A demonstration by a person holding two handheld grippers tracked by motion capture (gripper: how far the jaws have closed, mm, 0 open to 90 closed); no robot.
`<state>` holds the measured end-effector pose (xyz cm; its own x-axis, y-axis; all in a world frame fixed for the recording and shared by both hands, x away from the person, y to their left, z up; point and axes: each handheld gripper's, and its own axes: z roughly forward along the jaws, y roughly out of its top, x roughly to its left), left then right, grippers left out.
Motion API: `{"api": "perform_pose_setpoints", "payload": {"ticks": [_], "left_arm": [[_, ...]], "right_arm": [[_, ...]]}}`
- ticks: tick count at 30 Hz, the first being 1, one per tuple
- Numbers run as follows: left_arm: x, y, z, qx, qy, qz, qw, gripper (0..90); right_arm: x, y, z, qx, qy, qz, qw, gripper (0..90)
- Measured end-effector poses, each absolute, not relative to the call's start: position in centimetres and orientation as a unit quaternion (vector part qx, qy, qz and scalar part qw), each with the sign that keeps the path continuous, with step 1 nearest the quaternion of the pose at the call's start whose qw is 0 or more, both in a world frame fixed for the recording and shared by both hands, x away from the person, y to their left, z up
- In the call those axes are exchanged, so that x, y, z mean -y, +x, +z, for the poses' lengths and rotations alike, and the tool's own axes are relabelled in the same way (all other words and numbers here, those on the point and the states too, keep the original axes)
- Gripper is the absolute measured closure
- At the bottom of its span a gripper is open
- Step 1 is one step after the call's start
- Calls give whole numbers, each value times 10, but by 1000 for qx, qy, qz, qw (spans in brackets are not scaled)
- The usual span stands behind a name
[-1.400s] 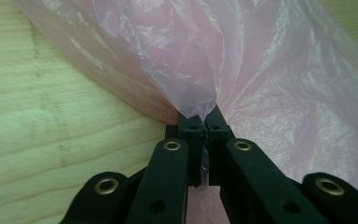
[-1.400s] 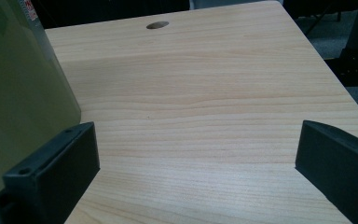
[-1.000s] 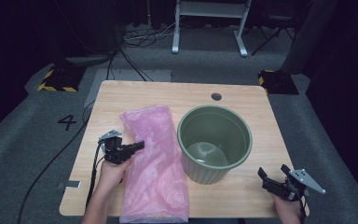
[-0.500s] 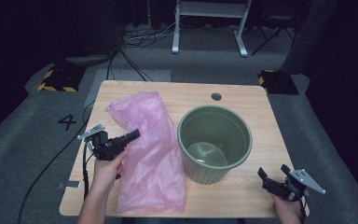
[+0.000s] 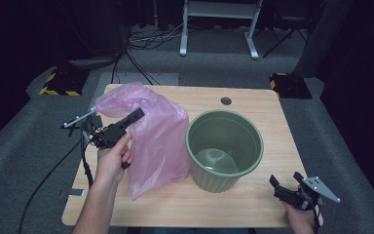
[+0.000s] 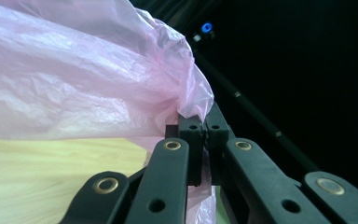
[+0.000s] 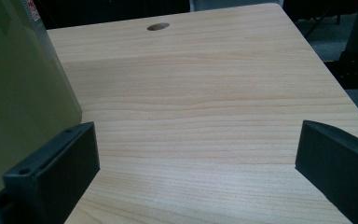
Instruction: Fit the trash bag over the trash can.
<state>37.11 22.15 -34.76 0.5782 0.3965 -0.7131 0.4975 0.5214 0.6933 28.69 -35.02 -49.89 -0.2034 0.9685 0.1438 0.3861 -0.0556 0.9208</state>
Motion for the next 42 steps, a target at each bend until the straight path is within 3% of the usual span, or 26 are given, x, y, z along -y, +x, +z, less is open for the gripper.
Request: {"api": "perform_pose_setpoints", "payload": {"ticks": [6,15,25,42], "left_arm": [[-212,375,-326,-445,462,-4,767,895],[-201,384,-297,-446,464,62,763,895],[-202,397,-274,-447,457,75,765,895],[-179,385,-217,-390,483,112,776,896]], "right_arm": [[350,287,-499,-613,553,474,306,0],[351,287,-499,-612,553,477,305,0],[351,287,-499,-612,554,476,305,0],[351,287,-499,-611,554,477,305,0]]}}
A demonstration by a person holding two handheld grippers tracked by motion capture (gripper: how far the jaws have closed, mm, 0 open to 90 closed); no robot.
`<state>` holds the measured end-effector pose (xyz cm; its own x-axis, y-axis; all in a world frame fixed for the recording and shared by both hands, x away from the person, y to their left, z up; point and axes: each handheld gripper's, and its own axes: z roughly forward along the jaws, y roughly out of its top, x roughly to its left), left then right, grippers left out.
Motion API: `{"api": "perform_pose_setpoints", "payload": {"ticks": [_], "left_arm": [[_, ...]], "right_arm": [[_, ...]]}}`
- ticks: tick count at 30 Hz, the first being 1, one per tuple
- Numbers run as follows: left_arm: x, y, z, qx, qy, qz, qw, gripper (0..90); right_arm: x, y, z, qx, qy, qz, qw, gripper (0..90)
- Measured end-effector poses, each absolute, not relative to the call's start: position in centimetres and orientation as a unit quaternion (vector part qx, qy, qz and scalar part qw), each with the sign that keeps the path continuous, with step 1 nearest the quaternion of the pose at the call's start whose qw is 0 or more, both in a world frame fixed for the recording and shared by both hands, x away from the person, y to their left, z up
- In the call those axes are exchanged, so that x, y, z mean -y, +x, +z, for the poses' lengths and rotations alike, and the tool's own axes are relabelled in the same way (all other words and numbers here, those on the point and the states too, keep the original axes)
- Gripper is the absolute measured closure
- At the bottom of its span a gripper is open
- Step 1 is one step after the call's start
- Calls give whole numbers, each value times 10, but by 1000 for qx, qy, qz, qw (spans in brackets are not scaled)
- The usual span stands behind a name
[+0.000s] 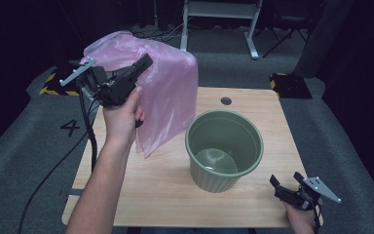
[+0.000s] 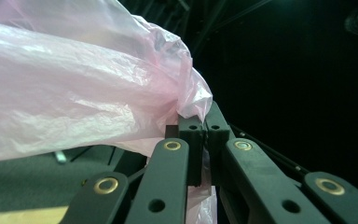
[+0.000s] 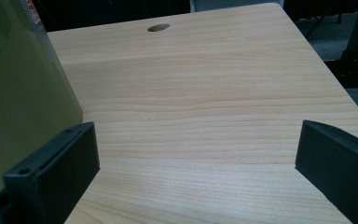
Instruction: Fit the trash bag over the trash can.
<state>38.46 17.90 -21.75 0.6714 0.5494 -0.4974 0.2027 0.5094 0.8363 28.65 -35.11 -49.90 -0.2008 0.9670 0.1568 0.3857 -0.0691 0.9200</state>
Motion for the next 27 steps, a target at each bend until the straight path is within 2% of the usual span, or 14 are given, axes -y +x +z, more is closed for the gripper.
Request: {"api": "perform_pose_setpoints", "payload": {"ticks": [12,15,19,27], "left_arm": [[-120,385,-181,-336,519,119,777,895],[-102,386,-181,-326,533,124,771,895],[-80,390,-188,-318,547,103,767,896],[-49,385,-180,-295,557,93,771,895]], "right_arm": [[352,286,-499,-609,555,481,301,0],[353,286,-499,-608,554,483,300,0],[352,286,-499,-610,553,484,298,0],[353,286,-499,-610,552,485,296,0]]}}
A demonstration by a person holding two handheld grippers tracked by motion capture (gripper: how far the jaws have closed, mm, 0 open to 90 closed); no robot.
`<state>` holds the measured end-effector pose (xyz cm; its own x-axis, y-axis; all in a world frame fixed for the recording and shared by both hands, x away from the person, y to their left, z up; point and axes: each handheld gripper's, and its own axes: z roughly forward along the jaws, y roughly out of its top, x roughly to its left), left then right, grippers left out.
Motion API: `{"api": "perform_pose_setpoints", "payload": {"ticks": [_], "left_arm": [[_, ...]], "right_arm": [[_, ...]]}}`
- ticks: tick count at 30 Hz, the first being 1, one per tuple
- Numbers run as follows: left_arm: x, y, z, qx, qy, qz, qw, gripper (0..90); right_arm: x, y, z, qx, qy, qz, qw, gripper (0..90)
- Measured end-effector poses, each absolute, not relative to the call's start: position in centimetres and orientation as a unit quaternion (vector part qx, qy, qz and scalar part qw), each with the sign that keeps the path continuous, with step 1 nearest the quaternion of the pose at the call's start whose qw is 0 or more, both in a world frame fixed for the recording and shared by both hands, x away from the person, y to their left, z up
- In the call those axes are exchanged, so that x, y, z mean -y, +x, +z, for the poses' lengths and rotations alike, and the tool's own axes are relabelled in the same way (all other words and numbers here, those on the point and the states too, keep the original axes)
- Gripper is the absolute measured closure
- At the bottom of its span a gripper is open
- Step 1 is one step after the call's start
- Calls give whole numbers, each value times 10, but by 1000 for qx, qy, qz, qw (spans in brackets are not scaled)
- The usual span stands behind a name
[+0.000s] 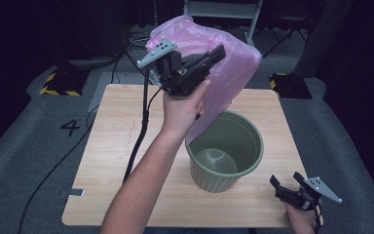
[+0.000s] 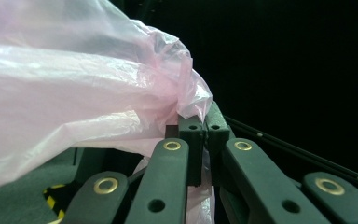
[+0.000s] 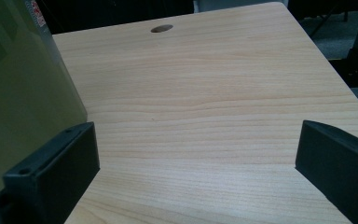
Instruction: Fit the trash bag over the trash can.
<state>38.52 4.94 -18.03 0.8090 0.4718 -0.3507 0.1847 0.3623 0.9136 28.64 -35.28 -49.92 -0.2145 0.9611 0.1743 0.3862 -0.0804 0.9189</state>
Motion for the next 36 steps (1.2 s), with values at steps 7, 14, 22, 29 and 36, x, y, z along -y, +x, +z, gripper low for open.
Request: {"api": "perform_pose_setpoints", "payload": {"ticks": [7,14,22,29,36], "left_arm": [[-41,376,-175,-284,558,81,776,895],[-39,365,-165,-272,567,93,772,895],[-27,362,-188,-259,587,92,761,895],[-1,378,-224,-247,598,82,758,895],[4,384,-250,-234,593,67,767,894]], "right_arm": [[353,286,-499,-610,552,485,296,0],[353,286,-499,-610,553,486,294,0],[353,287,-499,-610,553,486,294,0],[353,287,-499,-610,553,486,293,0],[353,287,-499,-611,551,489,290,0]]}}
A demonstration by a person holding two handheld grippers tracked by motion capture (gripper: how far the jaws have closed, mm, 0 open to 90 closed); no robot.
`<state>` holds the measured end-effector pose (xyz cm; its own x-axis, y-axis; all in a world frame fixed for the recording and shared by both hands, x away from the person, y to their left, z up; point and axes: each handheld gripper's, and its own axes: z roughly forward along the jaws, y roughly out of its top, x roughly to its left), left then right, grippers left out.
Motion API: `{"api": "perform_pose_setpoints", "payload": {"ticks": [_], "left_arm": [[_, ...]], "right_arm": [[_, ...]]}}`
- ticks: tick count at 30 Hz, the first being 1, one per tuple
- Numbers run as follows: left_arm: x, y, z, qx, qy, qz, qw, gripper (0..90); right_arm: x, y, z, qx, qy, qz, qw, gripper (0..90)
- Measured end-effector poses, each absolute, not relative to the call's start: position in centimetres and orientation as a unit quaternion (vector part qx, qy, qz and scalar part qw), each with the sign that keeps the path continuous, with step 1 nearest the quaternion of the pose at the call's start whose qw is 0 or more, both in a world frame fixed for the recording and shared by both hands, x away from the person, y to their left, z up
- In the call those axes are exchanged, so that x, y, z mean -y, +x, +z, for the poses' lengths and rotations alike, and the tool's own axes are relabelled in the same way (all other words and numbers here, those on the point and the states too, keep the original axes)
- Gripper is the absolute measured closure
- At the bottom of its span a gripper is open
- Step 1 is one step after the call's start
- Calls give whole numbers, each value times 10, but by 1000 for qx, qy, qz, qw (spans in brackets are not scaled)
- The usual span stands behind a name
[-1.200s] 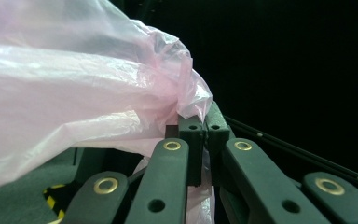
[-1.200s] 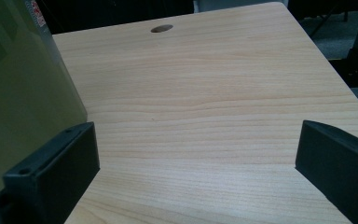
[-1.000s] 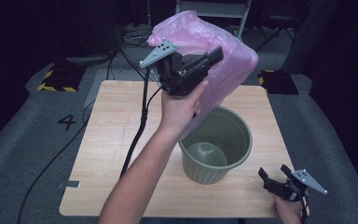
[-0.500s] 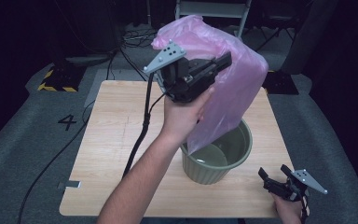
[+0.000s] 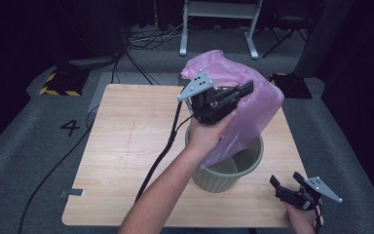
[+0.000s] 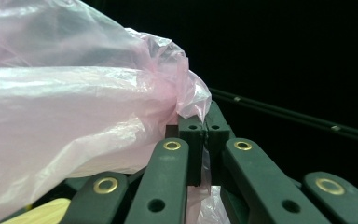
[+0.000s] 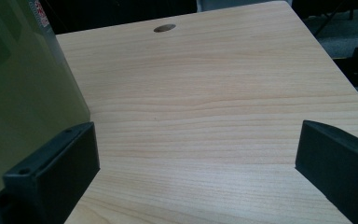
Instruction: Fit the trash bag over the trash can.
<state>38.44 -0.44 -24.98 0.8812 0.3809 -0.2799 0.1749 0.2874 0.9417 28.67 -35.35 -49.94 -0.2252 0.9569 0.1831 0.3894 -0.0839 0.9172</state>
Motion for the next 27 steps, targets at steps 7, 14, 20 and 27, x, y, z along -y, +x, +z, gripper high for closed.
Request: {"api": "perform_pose_setpoints", "payload": {"ticks": [7,14,20,27], "left_arm": [[-1,383,-273,-225,592,64,771,893],[-15,374,-291,-265,648,42,713,893],[-28,361,-300,-277,701,61,654,893],[-40,350,-309,-289,726,67,621,893]], "right_arm": [[353,287,-499,-612,550,487,291,0],[353,287,-499,-612,551,487,292,0],[353,287,-499,-612,550,485,295,0],[352,286,-499,-612,551,484,296,0]]}}
